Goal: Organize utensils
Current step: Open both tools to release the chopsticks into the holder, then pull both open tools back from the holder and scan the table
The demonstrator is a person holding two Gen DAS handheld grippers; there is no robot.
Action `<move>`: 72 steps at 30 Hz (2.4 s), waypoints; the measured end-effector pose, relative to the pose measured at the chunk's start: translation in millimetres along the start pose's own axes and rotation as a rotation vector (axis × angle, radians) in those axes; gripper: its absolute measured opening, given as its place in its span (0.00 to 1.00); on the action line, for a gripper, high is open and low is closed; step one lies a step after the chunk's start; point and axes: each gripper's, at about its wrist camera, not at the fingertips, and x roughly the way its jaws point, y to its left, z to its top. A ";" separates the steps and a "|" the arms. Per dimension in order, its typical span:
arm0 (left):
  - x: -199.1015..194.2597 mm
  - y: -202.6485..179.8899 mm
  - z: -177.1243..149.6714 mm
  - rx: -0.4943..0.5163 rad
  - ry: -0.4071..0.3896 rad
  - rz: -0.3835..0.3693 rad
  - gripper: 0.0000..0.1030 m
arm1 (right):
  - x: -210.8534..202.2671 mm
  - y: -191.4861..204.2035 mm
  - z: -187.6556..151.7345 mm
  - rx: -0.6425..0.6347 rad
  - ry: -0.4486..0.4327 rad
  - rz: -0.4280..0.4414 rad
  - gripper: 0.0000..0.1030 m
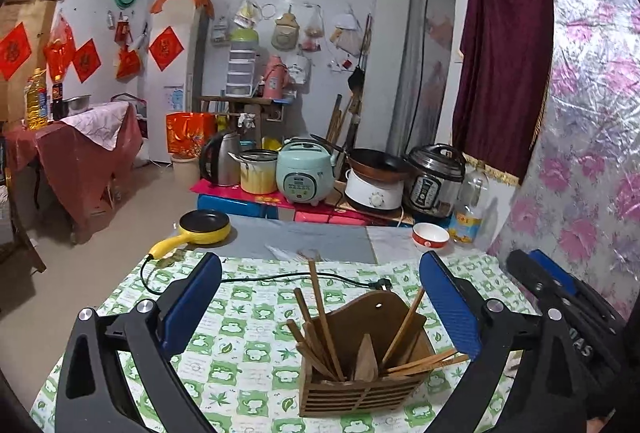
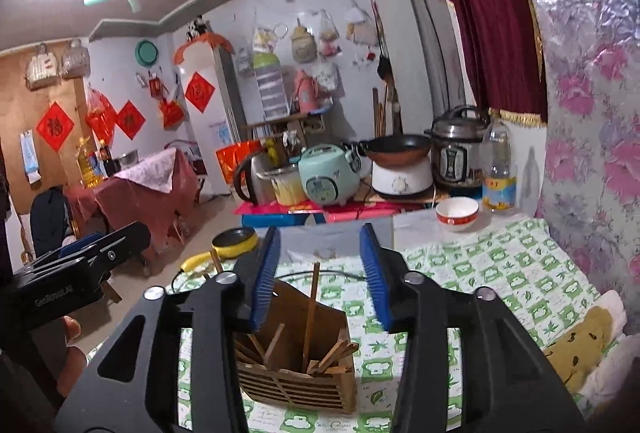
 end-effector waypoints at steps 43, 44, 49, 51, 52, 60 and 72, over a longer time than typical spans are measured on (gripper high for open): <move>-34.4 -16.0 -132.2 0.163 -0.012 0.226 0.94 | -79.2 -9.4 -90.4 -0.054 -0.039 -0.147 0.79; -34.2 -16.4 -134.6 0.162 -0.004 0.234 0.94 | -78.9 -9.6 -92.7 -0.052 -0.032 -0.147 0.79; -31.6 -11.1 -151.5 0.158 0.044 0.259 0.94 | -77.3 -13.6 -106.7 -0.039 0.007 -0.144 0.84; -30.9 -7.8 -158.9 0.157 0.068 0.274 0.94 | -76.1 -15.3 -112.5 -0.046 0.027 -0.151 0.86; -28.8 -5.8 -163.4 0.157 0.090 0.269 0.94 | -74.1 -16.6 -117.0 -0.050 0.048 -0.161 0.87; -3.6 8.3 -186.2 0.151 0.247 0.263 0.94 | -43.2 -27.1 -143.3 -0.029 0.241 -0.170 0.87; 25.9 18.2 -225.5 0.102 0.523 0.131 0.94 | -7.0 -14.8 -203.6 -0.167 0.544 -0.173 0.87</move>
